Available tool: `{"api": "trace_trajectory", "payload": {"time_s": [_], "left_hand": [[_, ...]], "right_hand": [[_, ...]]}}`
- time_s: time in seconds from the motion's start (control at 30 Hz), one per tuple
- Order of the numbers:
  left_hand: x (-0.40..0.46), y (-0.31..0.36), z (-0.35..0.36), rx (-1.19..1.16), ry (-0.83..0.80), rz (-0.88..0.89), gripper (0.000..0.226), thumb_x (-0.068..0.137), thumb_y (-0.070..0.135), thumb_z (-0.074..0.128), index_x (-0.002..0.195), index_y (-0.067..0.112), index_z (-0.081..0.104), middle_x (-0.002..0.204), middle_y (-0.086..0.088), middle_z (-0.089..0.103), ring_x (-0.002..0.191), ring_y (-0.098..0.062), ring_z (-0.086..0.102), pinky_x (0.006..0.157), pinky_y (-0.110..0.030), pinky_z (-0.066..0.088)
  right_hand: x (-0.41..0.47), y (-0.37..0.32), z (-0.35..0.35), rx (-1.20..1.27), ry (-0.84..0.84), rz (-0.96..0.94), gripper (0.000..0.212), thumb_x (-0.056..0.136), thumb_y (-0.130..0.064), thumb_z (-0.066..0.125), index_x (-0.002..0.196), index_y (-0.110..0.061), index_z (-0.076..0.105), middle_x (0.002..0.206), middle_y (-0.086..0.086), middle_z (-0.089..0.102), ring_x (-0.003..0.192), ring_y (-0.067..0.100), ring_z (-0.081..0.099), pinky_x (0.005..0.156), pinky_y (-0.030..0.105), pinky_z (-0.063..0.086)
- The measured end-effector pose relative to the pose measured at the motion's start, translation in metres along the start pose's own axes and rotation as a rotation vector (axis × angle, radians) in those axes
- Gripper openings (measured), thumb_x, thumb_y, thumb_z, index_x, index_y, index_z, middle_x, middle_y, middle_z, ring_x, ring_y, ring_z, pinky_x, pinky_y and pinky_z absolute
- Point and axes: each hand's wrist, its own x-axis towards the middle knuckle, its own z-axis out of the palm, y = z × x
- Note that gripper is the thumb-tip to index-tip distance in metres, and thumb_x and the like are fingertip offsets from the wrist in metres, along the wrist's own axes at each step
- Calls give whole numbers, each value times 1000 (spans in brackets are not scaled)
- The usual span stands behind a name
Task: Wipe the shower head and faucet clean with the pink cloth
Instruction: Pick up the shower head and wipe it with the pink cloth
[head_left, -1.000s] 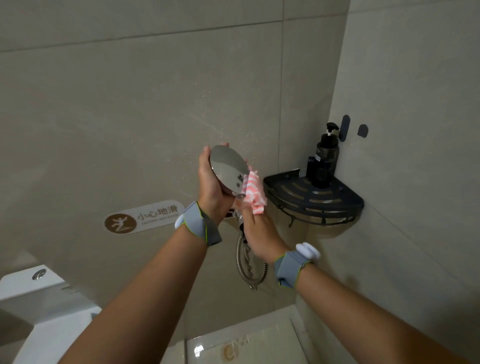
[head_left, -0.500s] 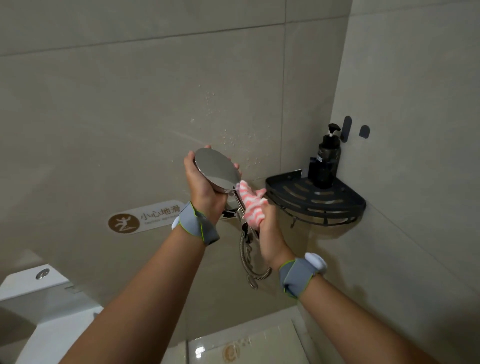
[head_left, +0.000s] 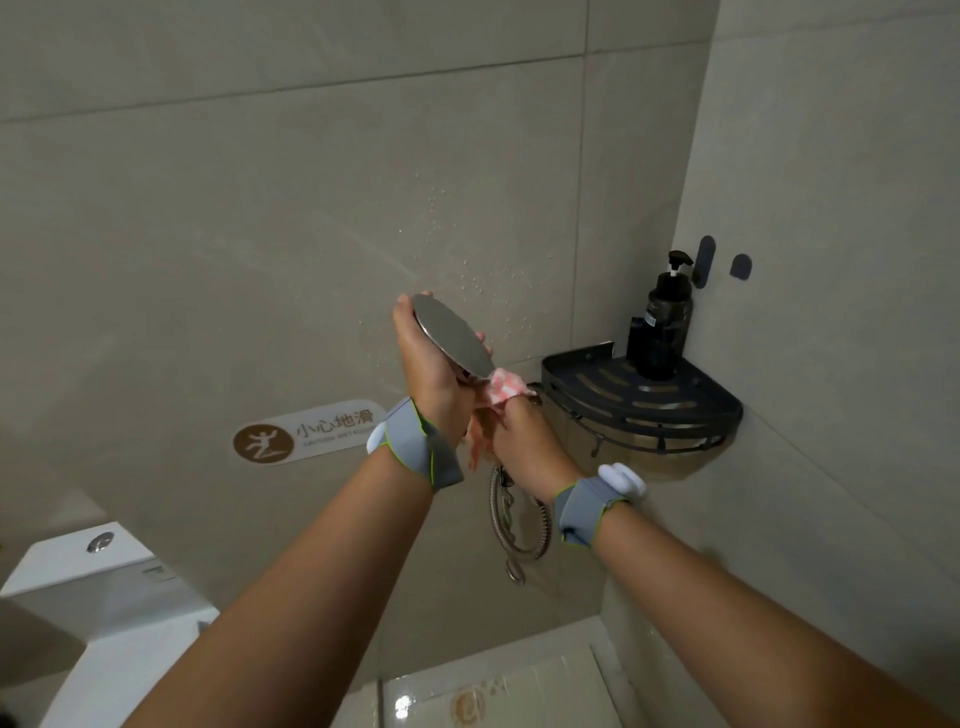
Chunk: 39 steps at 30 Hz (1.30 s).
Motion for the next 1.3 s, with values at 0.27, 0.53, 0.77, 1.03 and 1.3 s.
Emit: {"api": "trace_trajectory", "payload": {"time_s": [0.27,0.53,0.77,1.03,1.3], "left_hand": [[6,16,3,115,97,61,69,97,73,39,132,13,49,103,-10,46,76,-25,50,63,-31,43],[8,28,-17,369,-315,99,45,99,74,40,134,47,47,125,-13,64,106,-29,68,98,-45,59],[21,29,-39,527,-333,270,39,102,32,68,139,27,56,117,-3,71,92,-11,68,97,-41,59],[13,7,-41,788,-295,297,38,89,35,83,113,8,72,109,-11,79,102,-28,77,86,-55,65],[2,-8,-46,805,-348,233,44,101,37,66,140,20,54,127,-10,68,114,-20,68,98,-45,61]], "right_hand": [[-42,27,10,355,-141,73,18,99,-26,41,95,-17,56,63,23,62,59,40,64,63,49,54],[-30,34,-17,308,-87,91,15,100,-31,54,89,-37,62,69,3,69,61,5,67,66,24,49],[-28,37,-32,397,-232,165,20,102,-40,52,93,-25,64,70,-19,69,68,-8,64,68,6,47],[-4,23,-10,302,17,99,10,102,-28,53,95,-23,58,75,-2,64,62,2,65,54,14,51],[6,22,-8,409,75,176,32,104,-28,49,118,1,55,84,6,65,69,12,62,58,23,50]]}}
